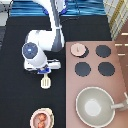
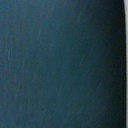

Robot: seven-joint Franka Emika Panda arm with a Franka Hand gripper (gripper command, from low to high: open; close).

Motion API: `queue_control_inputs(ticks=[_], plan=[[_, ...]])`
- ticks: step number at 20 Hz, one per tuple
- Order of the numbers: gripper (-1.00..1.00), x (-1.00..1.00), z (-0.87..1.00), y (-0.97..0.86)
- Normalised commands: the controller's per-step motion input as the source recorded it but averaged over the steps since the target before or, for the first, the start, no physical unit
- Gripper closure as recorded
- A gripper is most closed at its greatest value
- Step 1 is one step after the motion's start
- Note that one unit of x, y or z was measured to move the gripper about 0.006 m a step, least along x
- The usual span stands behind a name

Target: Take the lid off the pot, put the pot on the plate, and use the tool to push the pot to the front of the table.

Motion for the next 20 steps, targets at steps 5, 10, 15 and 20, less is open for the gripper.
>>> queue_control_inputs(ticks=[5,10,15,20], plan=[[-1.0,-0.77,0.9,0.02],[-1.0,-0.75,0.87,-0.1],[-1.0,-0.76,0.87,-0.09],[-1.0,-0.36,0.78,-0.2]])
